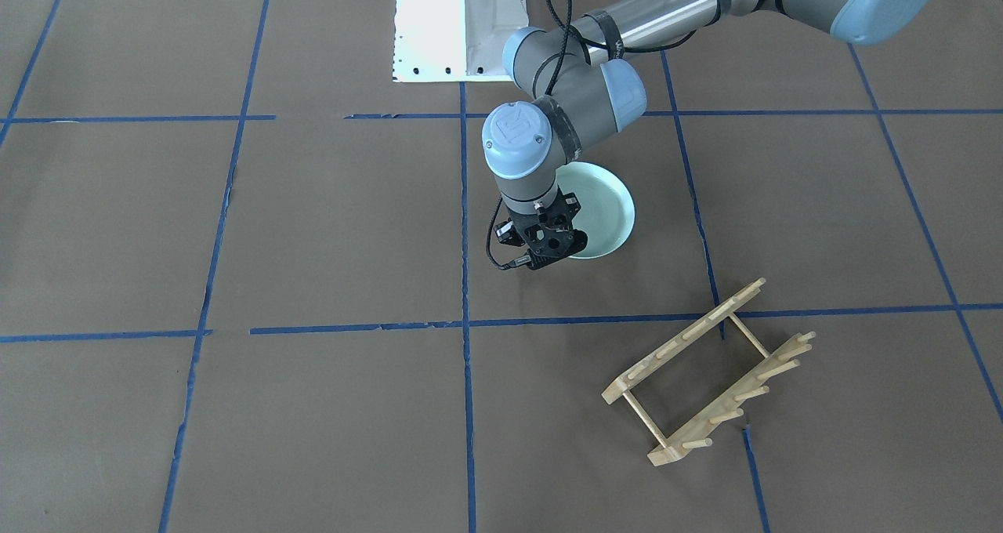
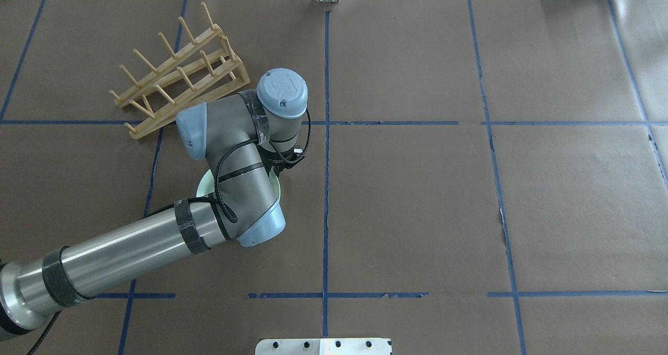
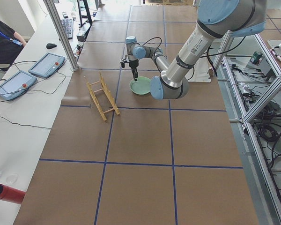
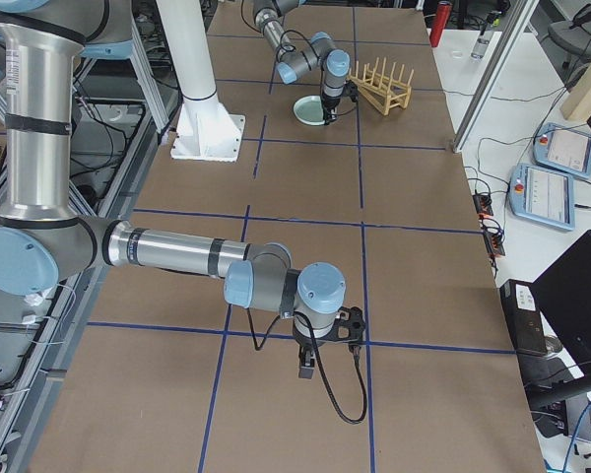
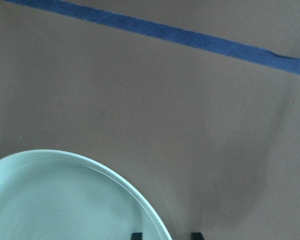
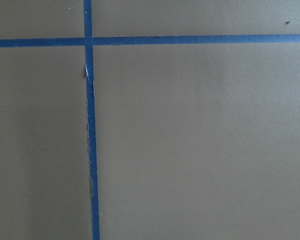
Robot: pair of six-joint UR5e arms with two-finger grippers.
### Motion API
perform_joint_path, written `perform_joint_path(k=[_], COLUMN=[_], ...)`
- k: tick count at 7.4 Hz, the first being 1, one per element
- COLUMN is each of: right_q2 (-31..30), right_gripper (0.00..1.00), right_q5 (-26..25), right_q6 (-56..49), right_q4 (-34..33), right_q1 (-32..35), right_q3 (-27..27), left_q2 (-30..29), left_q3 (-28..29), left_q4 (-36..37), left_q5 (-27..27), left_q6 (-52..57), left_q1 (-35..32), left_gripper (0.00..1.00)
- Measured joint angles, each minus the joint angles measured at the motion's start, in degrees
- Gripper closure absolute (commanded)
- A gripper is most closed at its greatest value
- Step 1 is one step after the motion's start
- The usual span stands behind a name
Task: Place plate on rack
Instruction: 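Close the left gripper on the plate rim farthest from the robot, then lift the plate with the left gripper and tilt it upright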
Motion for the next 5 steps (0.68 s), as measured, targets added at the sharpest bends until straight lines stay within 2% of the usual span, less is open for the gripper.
perform_joint_path(k=[3, 5], right_q2=[0.00, 0.00], right_gripper=[0.00, 0.00], right_q5=[0.00, 0.00], right_q6=[0.00, 0.00], right_q4=[0.00, 0.00], right_q1=[-0.02, 0.01], right_q3=[0.02, 0.02], left_q2=[0.17, 0.91], left_q3=[-2.92, -10.22], left_q4=[0.22, 0.21], left_q5=[-3.30, -4.74], left_q6=[-0.25, 0.33], left_q1=[-1.17, -5.56], left_gripper=[1.00, 1.00])
